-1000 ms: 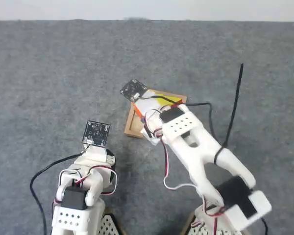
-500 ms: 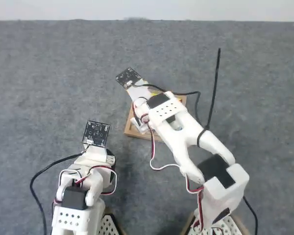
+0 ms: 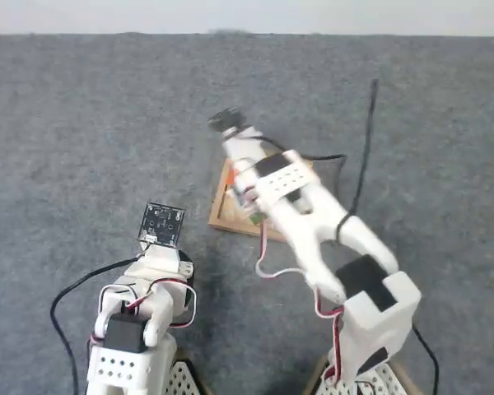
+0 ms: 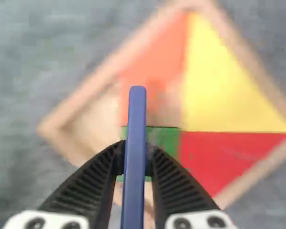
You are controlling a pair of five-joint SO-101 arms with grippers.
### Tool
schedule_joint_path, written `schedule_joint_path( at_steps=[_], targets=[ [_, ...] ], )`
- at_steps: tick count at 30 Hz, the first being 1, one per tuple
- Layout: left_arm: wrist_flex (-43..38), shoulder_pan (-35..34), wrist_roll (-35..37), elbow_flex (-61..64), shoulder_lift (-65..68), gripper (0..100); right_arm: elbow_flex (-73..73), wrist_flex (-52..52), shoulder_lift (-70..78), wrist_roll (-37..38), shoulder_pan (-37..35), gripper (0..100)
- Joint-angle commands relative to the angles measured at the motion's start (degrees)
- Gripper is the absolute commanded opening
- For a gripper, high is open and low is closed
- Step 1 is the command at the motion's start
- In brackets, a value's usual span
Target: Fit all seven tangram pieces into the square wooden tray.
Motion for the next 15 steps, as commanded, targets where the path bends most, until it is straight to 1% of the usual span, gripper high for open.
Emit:
schedule_joint_path(
  at_steps=[1, 5, 7, 11, 13, 15],
  targets=[
    [0.35, 0.09, 0.7, -0.75, -0.7, 1, -3.25, -1.8, -1.01, -0.79, 2.24, 2.0],
    [0.35, 0.09, 0.7, -0.75, -0.7, 1, -3.25, -2.68, -0.84, 1.93, 1.54, 2.6],
    [0.35, 0.09, 0.7, -0.75, -0.7, 1, -3.34, -2.51, -0.13, 2.2, 1.63, 7.2],
    [0.35, 0.09, 0.7, -0.75, -0.7, 1, -3.34, -2.68, 1.54, 2.37, 1.63, 20.7],
    [0.35, 0.09, 0.7, -0.75, -0.7, 1, -3.34, -2.86, 1.63, 2.46, 1.36, 24.0],
    [0.35, 0.09, 0.7, -0.75, -0.7, 1, -3.34, -2.86, 1.36, 2.46, 1.27, 24.5]
  ],
)
